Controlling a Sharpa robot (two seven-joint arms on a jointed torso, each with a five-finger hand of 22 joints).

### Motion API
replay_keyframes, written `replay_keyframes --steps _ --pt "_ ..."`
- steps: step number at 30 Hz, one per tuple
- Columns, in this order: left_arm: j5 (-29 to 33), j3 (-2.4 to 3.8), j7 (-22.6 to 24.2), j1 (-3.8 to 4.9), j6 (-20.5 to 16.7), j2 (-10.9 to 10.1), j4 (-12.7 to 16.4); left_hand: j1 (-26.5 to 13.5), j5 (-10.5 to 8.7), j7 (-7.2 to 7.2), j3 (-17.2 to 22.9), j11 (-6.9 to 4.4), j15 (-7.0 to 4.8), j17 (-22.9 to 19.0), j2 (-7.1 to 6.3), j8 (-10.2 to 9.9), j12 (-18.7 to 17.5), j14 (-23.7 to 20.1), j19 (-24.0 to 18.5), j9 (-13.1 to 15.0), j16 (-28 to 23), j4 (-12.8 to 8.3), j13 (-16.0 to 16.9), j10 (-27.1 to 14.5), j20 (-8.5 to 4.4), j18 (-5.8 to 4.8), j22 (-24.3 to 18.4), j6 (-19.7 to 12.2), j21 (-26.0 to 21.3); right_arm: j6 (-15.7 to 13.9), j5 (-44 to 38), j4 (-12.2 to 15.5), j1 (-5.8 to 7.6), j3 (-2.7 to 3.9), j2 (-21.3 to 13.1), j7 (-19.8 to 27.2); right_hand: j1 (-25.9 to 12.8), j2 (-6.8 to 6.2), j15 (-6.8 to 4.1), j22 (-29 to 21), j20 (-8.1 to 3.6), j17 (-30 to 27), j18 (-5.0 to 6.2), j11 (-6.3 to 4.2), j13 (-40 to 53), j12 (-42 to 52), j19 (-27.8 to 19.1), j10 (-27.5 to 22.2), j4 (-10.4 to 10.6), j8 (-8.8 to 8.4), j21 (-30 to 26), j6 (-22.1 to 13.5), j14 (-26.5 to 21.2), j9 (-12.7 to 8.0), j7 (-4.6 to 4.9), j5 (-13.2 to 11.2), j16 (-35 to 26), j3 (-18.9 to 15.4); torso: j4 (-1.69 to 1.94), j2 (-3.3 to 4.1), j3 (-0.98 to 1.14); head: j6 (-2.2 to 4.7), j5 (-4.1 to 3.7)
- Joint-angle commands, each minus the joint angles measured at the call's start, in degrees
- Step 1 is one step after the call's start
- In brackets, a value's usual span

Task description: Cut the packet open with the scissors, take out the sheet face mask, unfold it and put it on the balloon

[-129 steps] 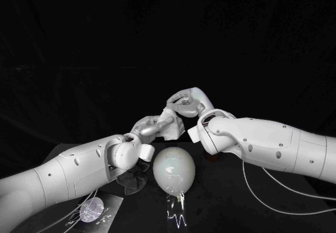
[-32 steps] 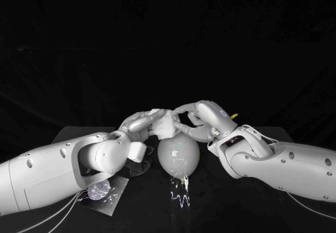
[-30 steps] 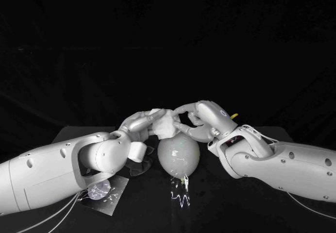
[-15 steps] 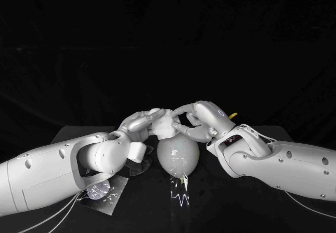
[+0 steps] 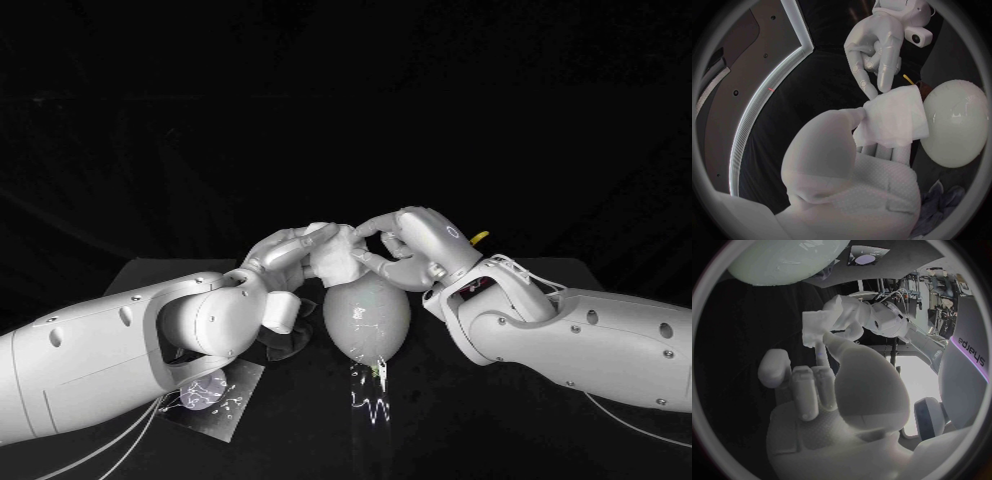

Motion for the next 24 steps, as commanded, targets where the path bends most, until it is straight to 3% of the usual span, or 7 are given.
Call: replay_keyframes --steps 1,6,24 --pt "0.1 0.14 1.2 0.10 1.0 0.2 0.5 -0.3 0.20 -0.08 0.4 -0.04 -0.34 0.1 0.14 0.2 -0.2 0.8 0.5 0.1 0.2 0.0 0.0 -0.4 0.07 0.95 0.0 -0.3 0.2 0.5 -0.8 0.0 -0.11 -0.05 0.1 0.0 0.7 0.75 -0.67 0.4 -0.13 15.1 -0.63 -0.70 15.1 0.2 0.4 6.0 -0.6 0.88 0.4 1.2 6.1 0.6 -0.42 -0.3 0.2 0.7 0.01 0.00 0.01 -0.03 0.07" --pt "0.1 0.14 1.1 0.10 1.0 0.2 0.6 -0.3 0.20 -0.11 0.5 -0.07 -0.38 0.1 0.17 0.3 -0.1 0.9 0.6 0.2 0.2 -0.1 0.0 -0.4 0.01 0.95 0.0 -0.3 0.2 0.5 -1.2 0.0 -0.15 -0.05 0.2 -0.2 1.3 1.01 -1.55 1.3 -0.71 15.1 -0.82 -1.63 15.1 0.2 1.0 6.0 -1.7 2.79 1.1 2.7 6.1 2.1 -1.43 -0.3 0.2 1.1 0.00 -0.01 0.02 -0.05 0.05" --pt "0.1 0.14 1.4 0.10 0.9 0.1 0.4 -0.4 0.20 -0.15 0.6 -0.12 -0.45 0.1 0.17 0.4 -0.1 1.2 0.9 0.3 0.3 -0.2 0.0 -0.3 -0.07 0.95 0.0 -0.3 0.3 1.3 -3.7 0.7 -0.31 -0.06 -0.1 -2.0 0.7 0.39 -2.27 3.1 -1.38 15.1 -1.19 -2.39 15.1 0.2 2.1 6.0 -3.1 6.57 2.4 3.0 6.1 6.3 -2.20 -0.3 0.2 3.5 -0.04 -0.02 0.02 -0.10 0.03"
